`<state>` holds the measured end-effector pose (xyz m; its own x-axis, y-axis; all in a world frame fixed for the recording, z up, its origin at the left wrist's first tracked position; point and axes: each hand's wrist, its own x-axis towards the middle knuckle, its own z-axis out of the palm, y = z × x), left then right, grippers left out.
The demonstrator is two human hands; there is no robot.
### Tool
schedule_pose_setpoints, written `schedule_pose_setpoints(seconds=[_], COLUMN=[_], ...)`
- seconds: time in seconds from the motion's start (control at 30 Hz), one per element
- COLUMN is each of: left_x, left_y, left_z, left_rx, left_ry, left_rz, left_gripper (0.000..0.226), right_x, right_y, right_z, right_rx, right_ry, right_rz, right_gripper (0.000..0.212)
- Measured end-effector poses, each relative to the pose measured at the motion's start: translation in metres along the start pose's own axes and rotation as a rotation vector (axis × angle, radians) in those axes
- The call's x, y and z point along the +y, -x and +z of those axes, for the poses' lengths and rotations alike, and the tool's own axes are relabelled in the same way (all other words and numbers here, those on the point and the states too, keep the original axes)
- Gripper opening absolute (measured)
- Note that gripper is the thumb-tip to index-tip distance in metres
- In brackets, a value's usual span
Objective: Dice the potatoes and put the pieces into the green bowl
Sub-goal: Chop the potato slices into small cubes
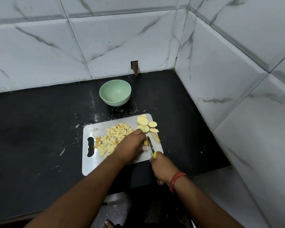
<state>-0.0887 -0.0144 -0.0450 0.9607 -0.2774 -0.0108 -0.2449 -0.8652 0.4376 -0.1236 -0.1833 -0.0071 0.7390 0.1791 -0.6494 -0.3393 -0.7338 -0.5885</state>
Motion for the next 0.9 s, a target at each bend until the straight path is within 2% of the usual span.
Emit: schedule_pose_setpoints(seconds=[0.23,0.37,0.7,0.9], left_x=[0.0004,-0.0034,-0.0035,-0.0043], left_y=[0.0018,0.0029,0.0029,0.0020], left_z=[-0.0019,-0.0014,0.0010,0.0035], left_rx=[0.038,0.050,0.089,0.111], left_ry=[0.020,-0.010,-0.005,0.010], left_rz=[0.031,0.087,0.091,0.112], left_gripper=[0.026,0.023,0.021,0.023], right_x=[0.0006,-0.0009,-0.0030,-0.0061], right_y=[0.0000,0.0018,0.0036,0.0036], right_z=[-0.0009,-0.0006,0.0031,0.0048], right_rx=[0.001,0.007,0.040,0.005], right_ry=[0.050,0.088,0.164,0.220], right_rz=[-0.016,-0.025,-0.060,-0.073], right_gripper=[0.016,0.015,0.014,0.011])
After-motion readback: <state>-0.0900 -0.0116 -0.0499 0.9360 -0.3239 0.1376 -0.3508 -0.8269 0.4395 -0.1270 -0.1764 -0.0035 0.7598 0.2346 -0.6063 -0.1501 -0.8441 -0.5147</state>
